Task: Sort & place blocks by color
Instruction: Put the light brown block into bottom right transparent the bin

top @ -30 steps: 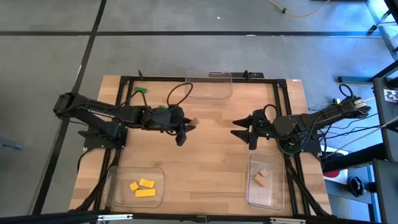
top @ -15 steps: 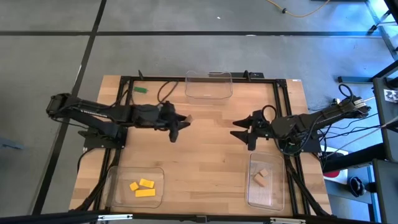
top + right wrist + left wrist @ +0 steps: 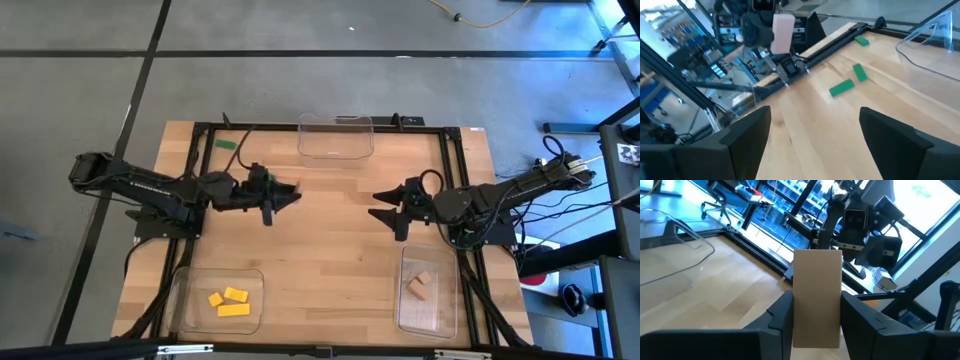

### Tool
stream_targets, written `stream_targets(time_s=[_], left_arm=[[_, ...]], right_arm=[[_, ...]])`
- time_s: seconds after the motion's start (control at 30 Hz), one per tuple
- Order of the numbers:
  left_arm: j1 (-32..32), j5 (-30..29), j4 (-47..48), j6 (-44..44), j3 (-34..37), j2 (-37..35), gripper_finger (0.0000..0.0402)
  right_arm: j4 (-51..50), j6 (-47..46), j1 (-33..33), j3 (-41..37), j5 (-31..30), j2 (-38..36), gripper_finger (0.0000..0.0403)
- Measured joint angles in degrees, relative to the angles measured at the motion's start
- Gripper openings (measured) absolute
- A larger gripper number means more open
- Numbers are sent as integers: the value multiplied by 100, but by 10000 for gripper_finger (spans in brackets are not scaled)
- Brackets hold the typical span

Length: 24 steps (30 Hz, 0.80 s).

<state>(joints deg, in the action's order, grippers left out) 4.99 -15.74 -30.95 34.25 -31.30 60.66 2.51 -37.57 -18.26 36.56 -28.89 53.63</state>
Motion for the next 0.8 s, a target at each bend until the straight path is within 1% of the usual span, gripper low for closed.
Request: stream_targets(time_s=[0.17,0.27,0.53,0.63,0.73,0.8], left_arm=[[0,36,34,-316,-108,44,117],[0,37,43,-472,-144,102,117],[2,105,55,-439,-147,207,117],[2,135,-3,-454,-151,209,117],[0,208,19,-499,-281,461,117],[0,377,136,-645,-513,730,117]], right_arm=[[367,-111,-2,0,-8,35,307],[417,-107,0,0,-35,62,307],[447,-106,0,0,-52,163,307],[550,-83,-2,0,45,276,307],[904,297,2,-2,127,480,307],[1406,710,31,-4,304,685,307]])
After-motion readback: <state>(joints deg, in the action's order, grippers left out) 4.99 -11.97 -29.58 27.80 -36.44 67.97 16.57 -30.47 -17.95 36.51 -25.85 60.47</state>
